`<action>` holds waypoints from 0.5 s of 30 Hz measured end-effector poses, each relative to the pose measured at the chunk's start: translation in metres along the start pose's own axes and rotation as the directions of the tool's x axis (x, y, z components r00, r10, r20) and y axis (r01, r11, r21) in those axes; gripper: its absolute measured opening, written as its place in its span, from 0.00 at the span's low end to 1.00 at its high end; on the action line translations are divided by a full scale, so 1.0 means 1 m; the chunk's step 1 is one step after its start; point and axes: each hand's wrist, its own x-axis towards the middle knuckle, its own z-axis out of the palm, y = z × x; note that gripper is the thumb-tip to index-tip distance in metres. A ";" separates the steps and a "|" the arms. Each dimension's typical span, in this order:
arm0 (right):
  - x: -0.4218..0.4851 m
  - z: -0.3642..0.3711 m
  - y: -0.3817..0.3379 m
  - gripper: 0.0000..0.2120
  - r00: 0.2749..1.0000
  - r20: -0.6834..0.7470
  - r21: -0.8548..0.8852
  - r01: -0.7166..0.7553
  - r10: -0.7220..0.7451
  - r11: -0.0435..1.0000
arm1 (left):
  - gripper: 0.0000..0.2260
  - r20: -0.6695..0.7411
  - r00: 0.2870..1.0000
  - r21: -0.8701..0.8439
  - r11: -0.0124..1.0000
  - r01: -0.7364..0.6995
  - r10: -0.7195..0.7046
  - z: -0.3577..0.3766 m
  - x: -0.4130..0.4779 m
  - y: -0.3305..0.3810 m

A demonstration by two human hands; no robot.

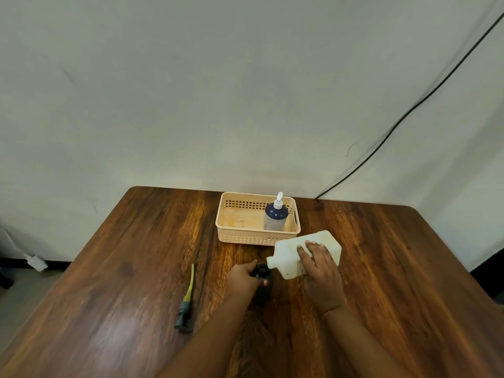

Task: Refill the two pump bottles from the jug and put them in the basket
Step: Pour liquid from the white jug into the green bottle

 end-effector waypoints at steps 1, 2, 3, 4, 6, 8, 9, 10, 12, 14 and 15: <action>0.001 -0.001 0.000 0.26 1.000 -0.001 -0.002 0.004 -0.004 1.000 | 0.28 -0.002 1.000 -0.004 1.000 0.000 0.000 0.000 0.000 0.000; 0.001 -0.001 0.000 0.26 1.000 0.001 -0.003 0.008 -0.008 1.000 | 0.28 -0.003 1.000 -0.009 1.000 0.004 -0.004 0.000 0.000 0.000; 0.002 -0.001 0.000 0.25 1.000 0.003 -0.004 0.012 -0.012 1.000 | 0.28 -0.003 1.000 -0.010 1.000 0.008 -0.008 0.000 0.000 0.000; 0.002 -0.002 0.000 0.25 1.000 0.004 -0.005 0.015 -0.015 1.000 | 0.28 0.000 1.000 -0.010 1.000 0.011 -0.011 0.000 0.000 0.001; 0.003 -0.002 0.000 0.26 1.000 0.005 -0.006 0.019 -0.019 1.000 | 0.28 0.005 1.000 -0.013 1.000 0.016 -0.016 0.000 0.000 0.001; 0.003 -0.002 0.001 0.26 1.000 0.009 -0.012 0.023 -0.023 1.000 | 0.28 0.010 1.000 -0.014 1.000 0.019 -0.019 -0.001 0.000 0.001; 0.004 -0.002 0.001 0.26 1.000 0.011 -0.016 0.026 -0.026 1.000 | 0.27 0.010 1.000 -0.014 1.000 0.019 -0.019 -0.001 0.000 0.002; 0.004 -0.002 0.001 0.27 1.000 0.013 -0.019 0.028 -0.028 0.999 | 0.27 0.011 1.000 -0.016 1.000 0.020 -0.020 -0.001 0.000 0.002; 0.004 -0.002 0.002 0.27 0.999 0.017 -0.020 0.030 -0.030 0.999 | 0.27 0.013 1.000 -0.020 1.000 0.022 -0.022 -0.001 -0.001 0.002; 0.004 -0.001 0.002 0.28 0.999 0.021 -0.022 0.036 -0.036 0.999 | 0.27 0.015 1.000 -0.030 0.999 0.021 -0.021 -0.001 -0.001 0.002; 0.004 -0.001 0.002 0.27 0.999 0.024 -0.025 0.041 -0.040 0.999 | 0.27 0.015 1.000 -0.036 0.999 0.021 -0.020 -0.001 -0.001 0.001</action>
